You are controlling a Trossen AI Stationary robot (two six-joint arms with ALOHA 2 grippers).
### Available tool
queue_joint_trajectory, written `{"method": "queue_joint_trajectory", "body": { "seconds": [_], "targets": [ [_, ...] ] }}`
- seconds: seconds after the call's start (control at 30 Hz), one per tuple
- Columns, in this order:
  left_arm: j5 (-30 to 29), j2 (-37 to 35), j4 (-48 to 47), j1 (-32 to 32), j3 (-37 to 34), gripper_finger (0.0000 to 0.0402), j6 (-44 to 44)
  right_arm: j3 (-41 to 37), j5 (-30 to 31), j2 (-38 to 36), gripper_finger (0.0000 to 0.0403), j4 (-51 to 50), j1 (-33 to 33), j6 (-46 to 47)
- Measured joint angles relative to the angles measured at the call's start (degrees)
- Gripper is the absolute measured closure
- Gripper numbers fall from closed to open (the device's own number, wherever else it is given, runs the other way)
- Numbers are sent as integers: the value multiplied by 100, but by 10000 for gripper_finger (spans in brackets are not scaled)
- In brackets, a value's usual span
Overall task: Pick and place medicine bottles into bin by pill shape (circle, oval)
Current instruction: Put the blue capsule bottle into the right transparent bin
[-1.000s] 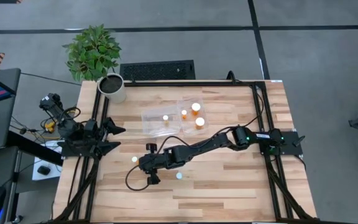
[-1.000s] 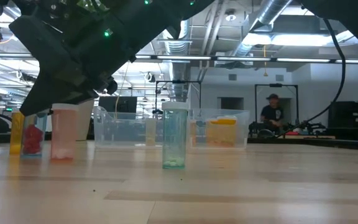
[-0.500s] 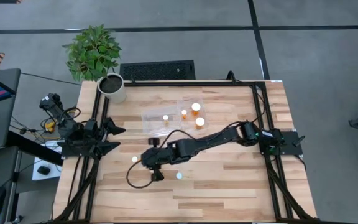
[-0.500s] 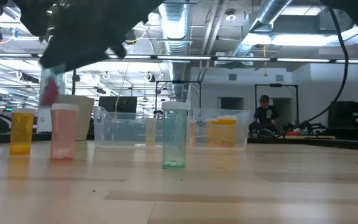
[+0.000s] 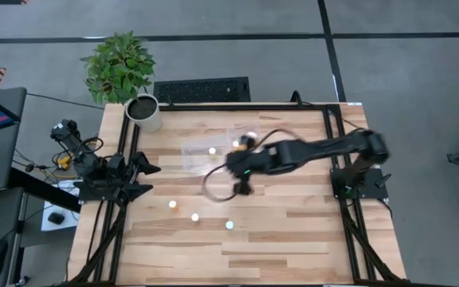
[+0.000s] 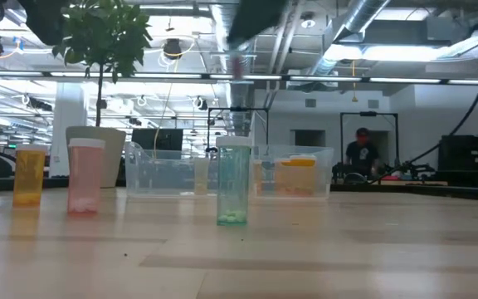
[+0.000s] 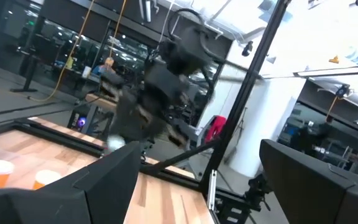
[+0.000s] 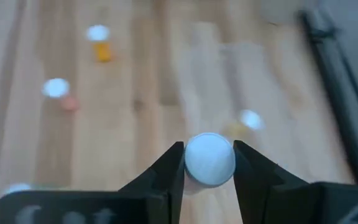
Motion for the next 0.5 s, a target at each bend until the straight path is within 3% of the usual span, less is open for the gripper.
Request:
{"method": "queue_joint_trajectory", "body": {
  "seconds": [0.13, 0.27, 0.37, 0.5],
  "targets": [
    [-18, 1, -18, -1, 0, 79, 106, -1524, 486, -1247, 281, 440, -228, 487],
    [-63, 0, -21, -2, 0, 79, 154, -2956, 645, -2057, 280, 1896, -517, 567],
    [-69, 0, -7, -2, 0, 79, 143, -3673, 642, -2236, 280, 2720, -739, 563],
    [-76, 0, -8, 0, 0, 79, 41, -3960, 636, -2017, 280, 3187, -1000, 559]
  ]
}}
